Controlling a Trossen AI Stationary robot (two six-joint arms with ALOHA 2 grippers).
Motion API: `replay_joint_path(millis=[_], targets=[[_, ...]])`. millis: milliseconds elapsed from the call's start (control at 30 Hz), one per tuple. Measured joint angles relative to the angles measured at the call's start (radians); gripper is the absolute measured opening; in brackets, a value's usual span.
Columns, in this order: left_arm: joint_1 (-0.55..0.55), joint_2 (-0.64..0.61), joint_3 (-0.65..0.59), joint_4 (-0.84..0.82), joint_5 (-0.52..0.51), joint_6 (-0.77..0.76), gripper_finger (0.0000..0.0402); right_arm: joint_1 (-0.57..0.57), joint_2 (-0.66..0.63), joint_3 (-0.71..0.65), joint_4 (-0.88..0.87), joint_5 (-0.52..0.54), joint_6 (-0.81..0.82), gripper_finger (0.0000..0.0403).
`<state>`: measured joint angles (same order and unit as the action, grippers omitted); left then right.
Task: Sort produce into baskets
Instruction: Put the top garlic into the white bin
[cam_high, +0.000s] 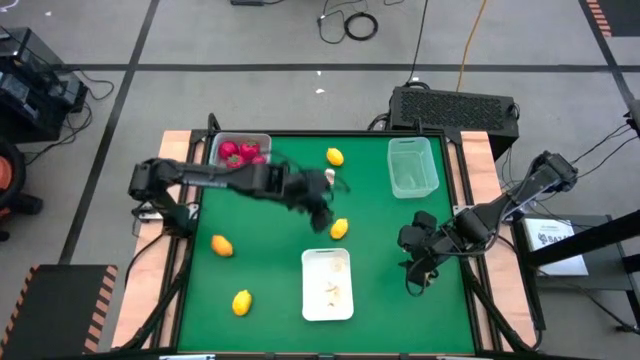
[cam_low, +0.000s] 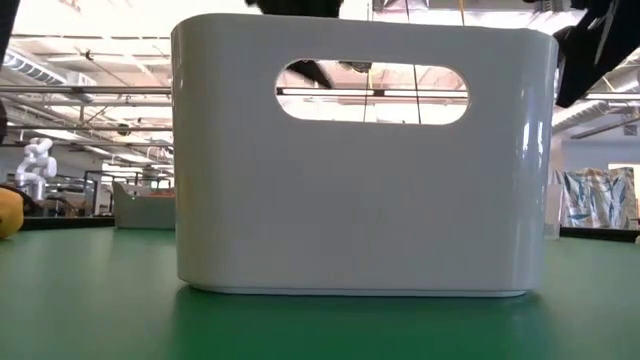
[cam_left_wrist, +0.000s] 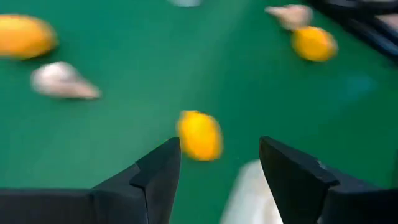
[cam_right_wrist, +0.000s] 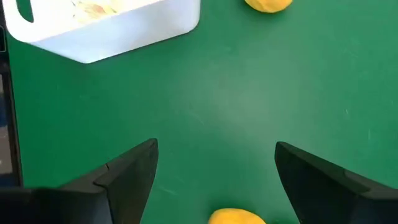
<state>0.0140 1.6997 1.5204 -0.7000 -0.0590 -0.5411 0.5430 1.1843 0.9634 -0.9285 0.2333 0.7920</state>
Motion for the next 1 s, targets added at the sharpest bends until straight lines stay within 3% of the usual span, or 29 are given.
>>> replay_joint_path(millis=[67, 200, 333, 633, 900, 1000], targets=[[0.075, 0.008, 0.000, -0.038, 0.002, -0.055, 0.0223, -0.006, 0.000, 0.000, -0.007, -0.002, 0.008, 0.0313], [0.237, 0.072, -0.002, -0.108, 0.027, -0.321, 0.0223, -0.017, 0.000, 0.000, -0.029, 0.006, 0.084, 0.0313], [0.316, 0.151, -0.001, -0.065, 0.112, -0.316, 0.0223, -0.048, 0.000, 0.000, -0.006, 0.062, 0.224, 0.0313], [0.281, 0.305, -0.001, 0.120, 0.082, -0.450, 0.0223, -0.072, 0.001, 0.000, 0.056, 0.084, 0.317, 0.0313], [0.243, 0.382, -0.001, 0.188, -0.109, -0.594, 0.0223, -0.072, 0.001, 0.000, 0.055, 0.105, 0.299, 0.0313], [0.230, 0.399, -0.001, 0.200, -0.129, -0.662, 0.0223, -0.072, 0.001, 0.000, 0.042, 0.105, 0.297, 0.0313]])
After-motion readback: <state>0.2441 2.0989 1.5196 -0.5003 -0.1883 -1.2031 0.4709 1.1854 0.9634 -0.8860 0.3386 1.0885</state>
